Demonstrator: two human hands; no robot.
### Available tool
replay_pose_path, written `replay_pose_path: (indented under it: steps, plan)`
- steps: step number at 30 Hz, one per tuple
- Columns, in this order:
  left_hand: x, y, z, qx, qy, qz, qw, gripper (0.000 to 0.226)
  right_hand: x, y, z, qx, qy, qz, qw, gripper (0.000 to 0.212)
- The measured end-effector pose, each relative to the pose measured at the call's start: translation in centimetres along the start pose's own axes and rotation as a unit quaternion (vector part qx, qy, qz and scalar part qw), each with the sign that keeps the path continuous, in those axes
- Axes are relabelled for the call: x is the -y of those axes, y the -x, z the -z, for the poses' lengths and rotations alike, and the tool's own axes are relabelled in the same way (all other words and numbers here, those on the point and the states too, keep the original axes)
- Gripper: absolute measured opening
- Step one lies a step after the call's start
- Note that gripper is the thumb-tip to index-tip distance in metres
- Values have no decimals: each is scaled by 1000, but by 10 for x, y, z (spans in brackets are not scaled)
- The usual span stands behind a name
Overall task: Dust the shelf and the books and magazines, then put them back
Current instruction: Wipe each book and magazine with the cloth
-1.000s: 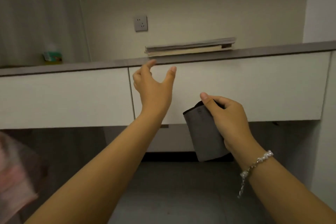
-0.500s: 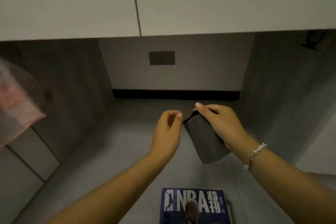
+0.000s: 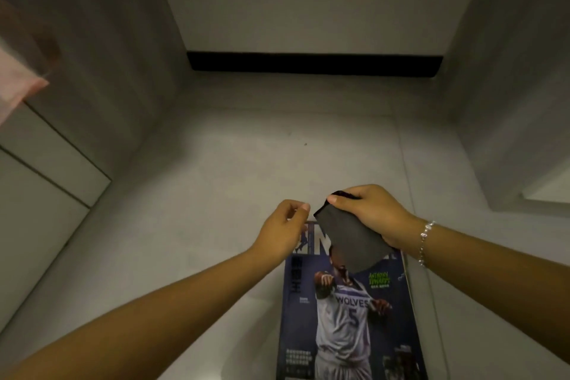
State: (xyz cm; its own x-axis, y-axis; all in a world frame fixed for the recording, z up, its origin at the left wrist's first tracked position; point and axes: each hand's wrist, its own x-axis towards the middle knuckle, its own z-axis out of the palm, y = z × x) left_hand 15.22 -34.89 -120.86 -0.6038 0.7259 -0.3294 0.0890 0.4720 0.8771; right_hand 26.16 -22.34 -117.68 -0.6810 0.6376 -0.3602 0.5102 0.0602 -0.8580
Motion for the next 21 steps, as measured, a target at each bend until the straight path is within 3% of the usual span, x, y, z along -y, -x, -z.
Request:
replay_pose_path:
  steps: [5, 8, 11, 13, 16, 19, 21]
  plan:
    - [50, 0, -6, -34, -135, 51, 989, 48, -30, 1, -14, -82, 153, 139, 975, 25]
    - [68, 7, -10, -12, -148, 84, 985, 48, -53, 12, -29, -8, 268, 203, 942, 30]
    - [74, 20, -11, 20, -150, 78, 985, 39, -85, 20, -40, 105, 391, 179, 897, 41]
    - [79, 22, -11, 6, -144, 63, 988, 35, -101, 23, -39, 119, 416, 195, 880, 51]
    - [82, 21, -11, -25, -78, 72, 994, 28, -118, 16, -31, 101, 478, 245, 837, 66]
    - [78, 21, -12, -36, 75, 113, 990, 11, -129, 14, -26, 119, 449, 232, 855, 80]
    - [73, 22, -13, 16, 161, 168, 972, 9, -137, 13, -25, 105, 425, 239, 867, 76]
